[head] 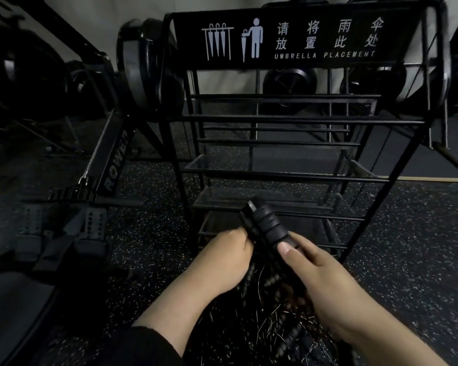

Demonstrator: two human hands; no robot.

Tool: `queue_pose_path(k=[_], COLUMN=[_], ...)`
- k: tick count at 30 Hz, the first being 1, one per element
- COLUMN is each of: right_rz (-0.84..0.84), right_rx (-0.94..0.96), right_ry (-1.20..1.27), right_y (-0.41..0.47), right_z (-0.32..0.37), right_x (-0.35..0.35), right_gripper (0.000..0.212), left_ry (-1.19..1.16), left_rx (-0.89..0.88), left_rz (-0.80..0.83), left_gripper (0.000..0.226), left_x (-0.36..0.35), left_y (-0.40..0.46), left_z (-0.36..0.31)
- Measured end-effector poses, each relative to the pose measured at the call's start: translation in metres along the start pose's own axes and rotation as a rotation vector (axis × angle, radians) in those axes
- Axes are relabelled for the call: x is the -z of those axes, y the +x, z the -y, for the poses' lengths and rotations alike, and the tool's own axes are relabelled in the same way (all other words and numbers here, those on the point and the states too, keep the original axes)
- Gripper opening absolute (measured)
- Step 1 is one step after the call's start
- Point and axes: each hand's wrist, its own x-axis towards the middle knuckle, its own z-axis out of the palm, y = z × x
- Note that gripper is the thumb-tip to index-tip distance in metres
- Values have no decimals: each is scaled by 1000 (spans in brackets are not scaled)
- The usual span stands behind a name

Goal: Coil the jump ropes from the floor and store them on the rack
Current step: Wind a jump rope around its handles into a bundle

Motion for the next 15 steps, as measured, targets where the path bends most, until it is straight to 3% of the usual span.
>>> queue_pose_path(k=[3,11,15], right_rz=[-75,55,185], right_rx=[57,-74,-112], right_ry=[-311,-851,-873], right_y=[9,21,18], right_z=[-7,-28,-19], right_x=[4,11,20], right_gripper=[15,55,35], left_ry=[150,310,187], left_rx=[-8,-135,-212], left_rz=[78,233,250], left_gripper=[31,19,9], left_x=[-1,12,26], left_y=[-3,-11,-14], left_z=[4,4,7])
